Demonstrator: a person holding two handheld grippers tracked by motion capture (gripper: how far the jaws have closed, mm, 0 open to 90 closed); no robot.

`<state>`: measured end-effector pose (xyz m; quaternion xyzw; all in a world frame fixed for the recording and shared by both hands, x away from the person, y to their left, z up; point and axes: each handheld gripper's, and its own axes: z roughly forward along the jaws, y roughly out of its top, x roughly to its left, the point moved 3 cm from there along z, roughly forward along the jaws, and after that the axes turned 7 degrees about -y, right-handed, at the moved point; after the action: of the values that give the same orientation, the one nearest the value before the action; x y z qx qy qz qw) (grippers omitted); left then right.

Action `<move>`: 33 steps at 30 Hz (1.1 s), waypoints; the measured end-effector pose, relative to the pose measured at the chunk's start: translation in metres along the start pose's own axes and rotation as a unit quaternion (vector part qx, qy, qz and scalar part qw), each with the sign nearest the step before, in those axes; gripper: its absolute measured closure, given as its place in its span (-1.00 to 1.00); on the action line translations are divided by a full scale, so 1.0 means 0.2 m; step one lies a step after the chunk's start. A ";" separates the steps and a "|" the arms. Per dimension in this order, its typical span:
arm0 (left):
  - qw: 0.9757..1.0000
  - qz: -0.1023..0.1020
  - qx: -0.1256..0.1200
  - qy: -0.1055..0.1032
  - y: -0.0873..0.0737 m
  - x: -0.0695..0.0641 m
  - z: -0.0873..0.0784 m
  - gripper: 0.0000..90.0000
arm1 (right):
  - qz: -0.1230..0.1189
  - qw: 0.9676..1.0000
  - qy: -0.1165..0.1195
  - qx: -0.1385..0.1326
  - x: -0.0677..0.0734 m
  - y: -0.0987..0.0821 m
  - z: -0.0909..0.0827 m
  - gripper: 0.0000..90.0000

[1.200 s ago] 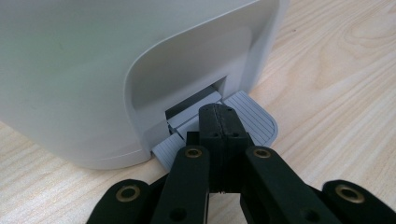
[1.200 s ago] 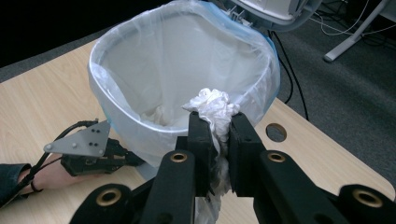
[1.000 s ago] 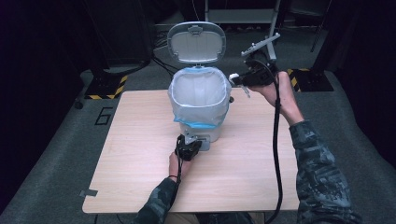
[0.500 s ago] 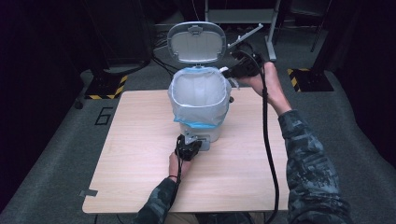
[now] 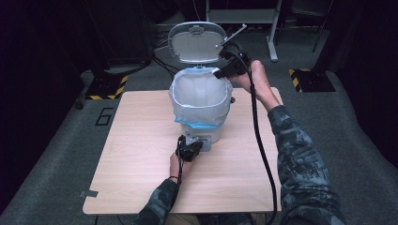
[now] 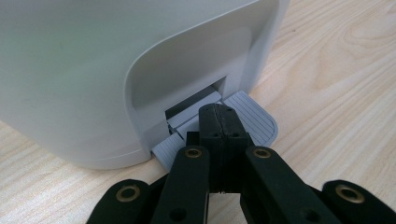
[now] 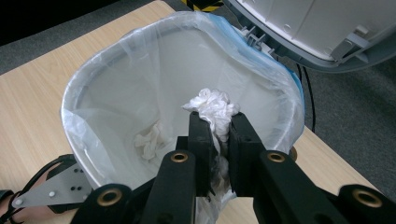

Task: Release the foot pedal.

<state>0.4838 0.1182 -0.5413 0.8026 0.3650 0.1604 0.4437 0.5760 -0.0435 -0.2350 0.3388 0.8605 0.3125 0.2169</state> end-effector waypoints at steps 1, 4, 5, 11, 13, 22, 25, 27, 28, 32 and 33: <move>1.000 -0.001 0.000 -0.001 0.00 0.00 0.00 1.00 | 0.000 1.000 0.000 0.001 0.00 0.01 0.01 0.82; 1.000 -0.001 0.000 -0.001 0.00 0.00 0.00 1.00 | 0.001 1.000 -0.001 0.006 0.00 0.02 0.04 0.82; 1.000 -0.002 0.000 -0.001 0.00 0.00 0.00 1.00 | 0.000 1.000 0.000 0.008 0.00 0.03 0.05 0.82; 1.000 -0.002 0.000 -0.001 0.00 0.00 0.00 1.00 | 0.001 1.000 0.000 0.017 0.00 0.06 0.11 0.82; 1.000 -0.002 0.000 -0.001 0.00 0.00 0.00 1.00 | 0.004 1.000 -0.002 0.019 0.01 0.07 0.13 0.82; 1.000 -0.003 -0.001 -0.001 0.00 0.00 0.00 1.00 | -0.002 0.999 0.002 0.032 0.02 0.09 0.25 0.82; 1.000 -0.003 -0.001 -0.001 0.00 0.00 0.00 1.00 | 0.007 0.999 0.009 0.042 0.04 0.10 0.28 0.82; 1.000 -0.003 -0.001 -0.001 0.00 0.00 0.00 1.00 | -0.001 0.999 0.008 0.041 0.05 0.10 0.31 0.82; 1.000 -0.002 0.000 -0.001 0.00 0.00 0.00 1.00 | -0.001 0.999 0.010 0.046 0.06 0.11 0.32 0.82; 1.000 -0.002 -0.001 -0.001 0.00 0.00 0.00 1.00 | 0.004 0.998 0.009 0.063 0.09 0.12 0.36 0.82; 1.000 -0.003 -0.001 -0.001 0.00 0.00 0.00 1.00 | 0.009 0.998 0.009 0.069 0.10 0.12 0.37 0.82</move>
<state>0.4840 0.1185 -0.5415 0.8014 0.3666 0.1583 0.4453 0.6158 0.0141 -0.2749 0.3578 0.8790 0.2569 0.1826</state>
